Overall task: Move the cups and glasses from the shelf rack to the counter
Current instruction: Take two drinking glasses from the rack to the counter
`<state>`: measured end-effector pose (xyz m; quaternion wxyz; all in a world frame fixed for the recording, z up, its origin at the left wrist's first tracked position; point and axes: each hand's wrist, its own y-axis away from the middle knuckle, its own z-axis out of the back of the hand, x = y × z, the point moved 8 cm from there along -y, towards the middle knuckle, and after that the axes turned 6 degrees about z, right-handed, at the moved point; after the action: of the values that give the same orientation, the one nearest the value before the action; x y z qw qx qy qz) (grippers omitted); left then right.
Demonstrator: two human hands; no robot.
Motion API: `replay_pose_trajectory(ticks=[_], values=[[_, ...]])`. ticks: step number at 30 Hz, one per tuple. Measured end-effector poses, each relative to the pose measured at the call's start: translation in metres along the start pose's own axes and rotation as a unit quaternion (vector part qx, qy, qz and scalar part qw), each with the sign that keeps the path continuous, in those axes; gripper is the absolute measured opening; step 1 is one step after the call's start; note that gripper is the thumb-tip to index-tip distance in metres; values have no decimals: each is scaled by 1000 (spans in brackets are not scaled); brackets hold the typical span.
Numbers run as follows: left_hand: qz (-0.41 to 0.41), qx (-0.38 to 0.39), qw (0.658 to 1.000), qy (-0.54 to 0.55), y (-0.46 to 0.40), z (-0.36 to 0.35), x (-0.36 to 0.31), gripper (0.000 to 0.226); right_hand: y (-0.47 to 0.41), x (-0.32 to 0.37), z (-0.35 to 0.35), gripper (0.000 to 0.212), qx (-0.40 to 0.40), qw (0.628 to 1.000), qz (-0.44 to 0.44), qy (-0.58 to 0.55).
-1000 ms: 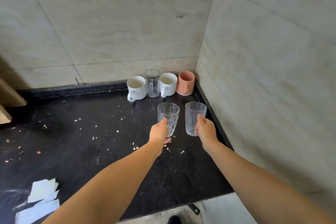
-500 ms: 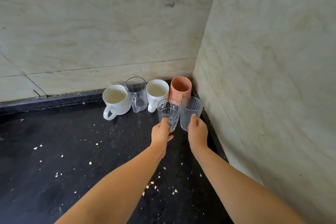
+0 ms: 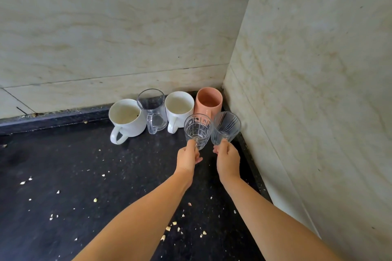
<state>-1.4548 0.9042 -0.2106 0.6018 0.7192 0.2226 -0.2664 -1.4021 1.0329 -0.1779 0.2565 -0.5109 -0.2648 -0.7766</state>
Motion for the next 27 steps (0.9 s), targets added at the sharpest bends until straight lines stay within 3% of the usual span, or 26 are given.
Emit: replay_pose_trajectory(ticks=[5, 10, 14, 17, 20, 22, 25, 27], values=[[-17, -12, 999, -31, -1, 2, -5, 40, -1, 3, -2, 38, 13, 1000, 0, 16], [-15, 6, 999, -41, 5, 9, -10, 21, -2, 0, 6, 33, 21, 999, -14, 29], [-40, -16, 994, -97, 18, 26, -20, 27, -1, 7, 26, 24, -19, 998, 11, 59], [-103, -38, 978, -176, 39, 34, -43, 32, 5, 30, 44, 16, -59, 992, 30, 103], [-188, -58, 935, -295, 66, 39, -72, 30, 16, 67, 48, 16, -47, 981, 93, 161], [-250, -86, 879, -396, 83, 43, -87, 32, 30, 95, 44, 24, -9, 959, 149, 240], [-335, -140, 782, -506, 111, 52, -106, 40, 57, 128, 29, 35, 51, 877, 281, 386], [-364, -162, 735, -549, 127, 63, -115, 43, 71, 136, 14, 42, 91, 824, 339, 444]])
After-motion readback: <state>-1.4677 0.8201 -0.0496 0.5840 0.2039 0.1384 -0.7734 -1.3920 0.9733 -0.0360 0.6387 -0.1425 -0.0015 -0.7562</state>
